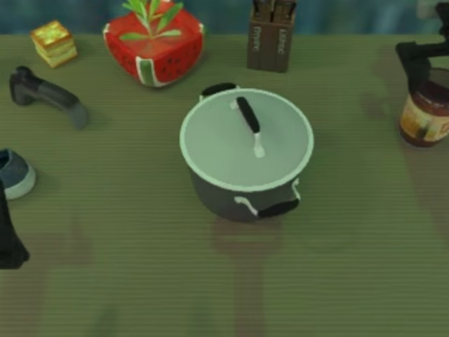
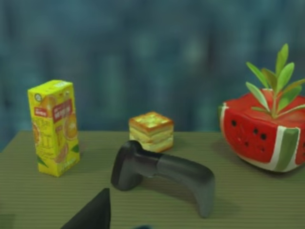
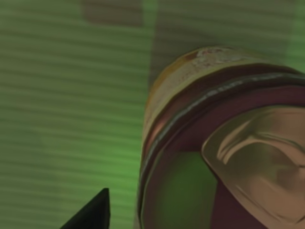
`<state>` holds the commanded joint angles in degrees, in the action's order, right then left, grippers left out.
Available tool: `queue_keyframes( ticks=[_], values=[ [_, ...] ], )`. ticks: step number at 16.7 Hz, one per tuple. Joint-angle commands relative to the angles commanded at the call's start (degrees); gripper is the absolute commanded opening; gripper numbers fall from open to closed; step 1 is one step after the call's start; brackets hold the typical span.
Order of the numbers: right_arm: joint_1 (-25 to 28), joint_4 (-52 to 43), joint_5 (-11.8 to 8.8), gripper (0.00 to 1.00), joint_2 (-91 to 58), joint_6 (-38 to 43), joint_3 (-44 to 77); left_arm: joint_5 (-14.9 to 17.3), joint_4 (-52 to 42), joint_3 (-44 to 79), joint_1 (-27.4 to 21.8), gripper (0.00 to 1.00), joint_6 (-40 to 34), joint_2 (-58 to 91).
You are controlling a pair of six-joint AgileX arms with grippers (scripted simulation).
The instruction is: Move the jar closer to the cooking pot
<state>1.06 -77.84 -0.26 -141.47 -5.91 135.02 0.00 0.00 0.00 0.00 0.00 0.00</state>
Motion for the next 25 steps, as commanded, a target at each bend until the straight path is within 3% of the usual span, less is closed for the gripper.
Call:
queue_keyframes(
  ticks=[5,11,16,25],
  values=[
    [-0.27,0.31,0.04,1.0,0.0,0.0,-0.36,0.0,0.0,0.0,0.0,1.0,0.0,0.0],
    [0.08,9.19,0.02,1.0,-0.96,0.09,-8.06,0.0,0.0,0.0,0.0,1.0,0.0,0.0],
    [0.11,10.32,0.03,1.0,-1.17,0.12,-9.15,0.0,0.0,0.0,0.0,1.0,0.0,0.0],
    [0.11,10.32,0.03,0.32,-1.17,0.12,-9.15,0.0,0.0,0.0,0.0,1.0,0.0,0.0]
  ],
)
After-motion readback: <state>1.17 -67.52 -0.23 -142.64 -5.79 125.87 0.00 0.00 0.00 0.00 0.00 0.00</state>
